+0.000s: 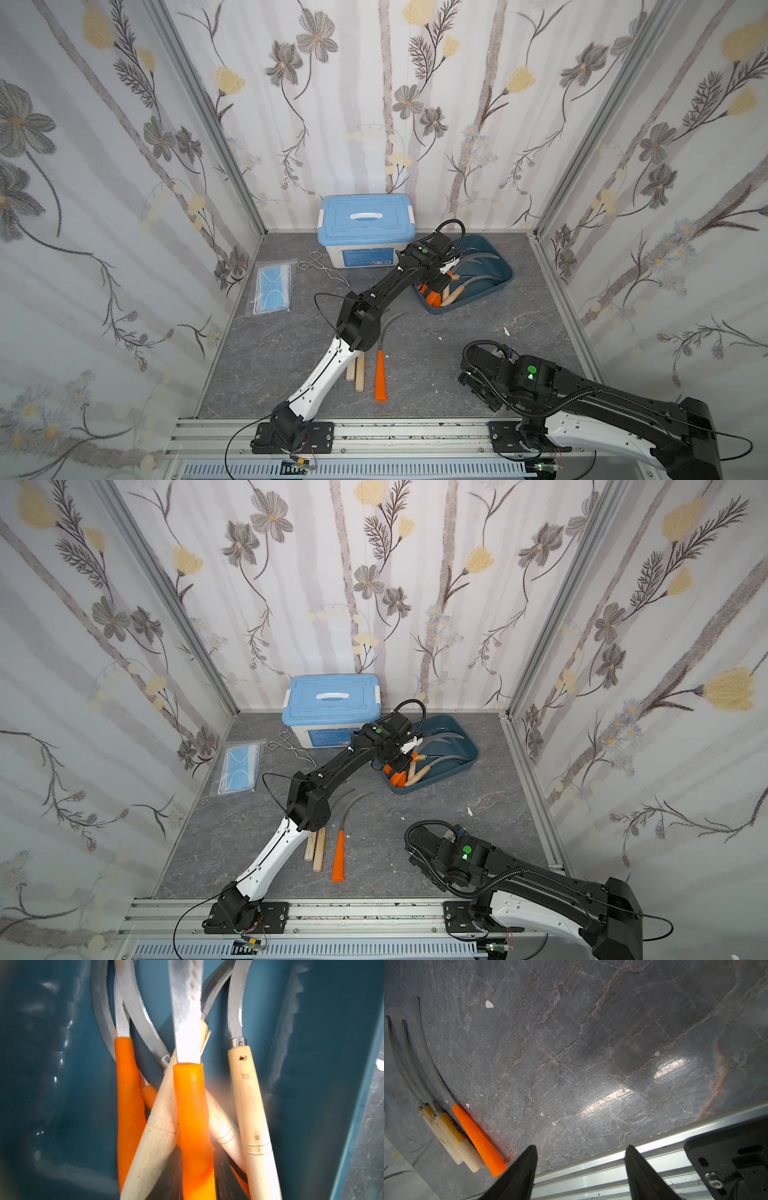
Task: Put small sickles into storage boxes
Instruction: Place the sickle in the storage box.
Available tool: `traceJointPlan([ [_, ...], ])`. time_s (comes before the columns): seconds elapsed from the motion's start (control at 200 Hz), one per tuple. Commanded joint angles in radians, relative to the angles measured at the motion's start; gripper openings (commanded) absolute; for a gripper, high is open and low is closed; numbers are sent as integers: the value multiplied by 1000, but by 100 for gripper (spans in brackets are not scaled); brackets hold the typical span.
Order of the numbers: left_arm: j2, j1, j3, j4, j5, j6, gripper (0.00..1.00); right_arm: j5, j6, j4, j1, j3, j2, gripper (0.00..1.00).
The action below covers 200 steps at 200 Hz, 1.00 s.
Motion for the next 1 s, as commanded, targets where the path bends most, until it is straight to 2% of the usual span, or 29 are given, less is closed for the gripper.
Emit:
traceJointPlan([
  [0.0, 6, -3, 5, -31, -6, 15, 29, 16, 26, 13, 1, -4, 4, 69],
  [0.36, -6, -3, 6, -23, -13, 23, 30, 21, 28, 13, 1, -2, 1, 70],
  [0.485, -38, -3, 6, -12, -9, 33, 38, 24, 29, 14, 1, -2, 1, 70],
  [0.669, -98, -2, 6, -1, 7, 40, 38, 38, 29, 18, -1, 0, 1, 71],
  [0.849, -173, -2, 7, -22, 3, 63, 51, 70, 19, 20, -4, 12, -8, 71],
  [0.994, -236, 11, 11, -53, -11, 84, 70, 93, -37, 31, -31, 35, -5, 71],
])
